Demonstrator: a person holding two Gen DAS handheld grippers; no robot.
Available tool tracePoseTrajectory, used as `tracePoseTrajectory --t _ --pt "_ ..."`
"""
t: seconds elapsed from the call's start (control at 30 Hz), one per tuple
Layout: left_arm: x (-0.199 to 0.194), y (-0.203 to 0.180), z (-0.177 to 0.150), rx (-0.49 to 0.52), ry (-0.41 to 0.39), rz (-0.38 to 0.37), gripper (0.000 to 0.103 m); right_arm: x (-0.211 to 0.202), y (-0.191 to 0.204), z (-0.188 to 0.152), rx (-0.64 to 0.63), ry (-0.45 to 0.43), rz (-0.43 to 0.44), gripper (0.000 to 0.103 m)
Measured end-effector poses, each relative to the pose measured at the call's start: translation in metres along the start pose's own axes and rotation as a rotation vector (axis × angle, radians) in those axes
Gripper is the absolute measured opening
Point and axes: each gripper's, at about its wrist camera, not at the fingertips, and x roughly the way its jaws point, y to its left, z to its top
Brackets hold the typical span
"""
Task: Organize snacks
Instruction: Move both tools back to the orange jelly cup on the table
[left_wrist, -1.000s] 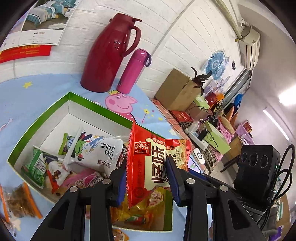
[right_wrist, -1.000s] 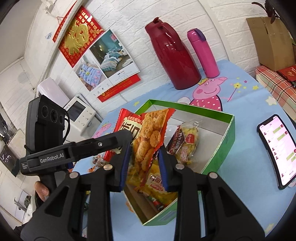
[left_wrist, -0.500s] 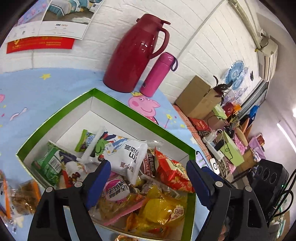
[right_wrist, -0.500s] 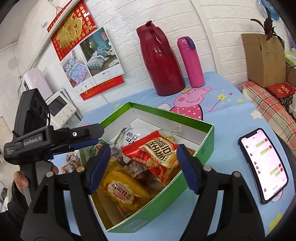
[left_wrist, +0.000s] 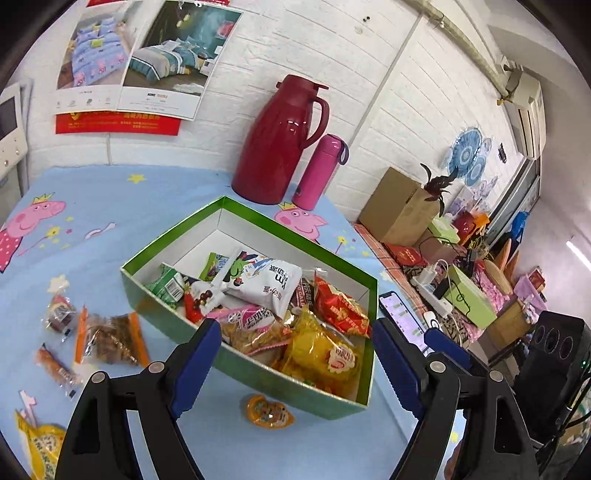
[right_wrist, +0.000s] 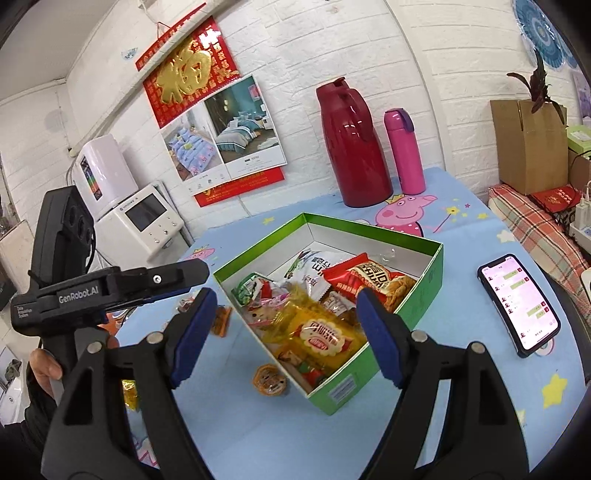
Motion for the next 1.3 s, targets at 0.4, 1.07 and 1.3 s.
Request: tracePoseTrajectory --t 0.4,1.07,1.3 --pt "-0.065 0.016 -0.072 -0.048 -0.037 0.126 0.085 -0.023 0.041 -0.035 -0.046 0.026 0.0 0.081" --pt "-0.129 0.106 -0.169 -0.136 -0.021 0.201 0.084 0.023 0.067 -0.091 -0.051 0.225 0.006 0.081" --pt "-0.092 0.097 -0.147 -0.027 -0.005 0.189 0.076 0.03 0.062 -0.096 -0.041 0.251 -0.011 0.081"
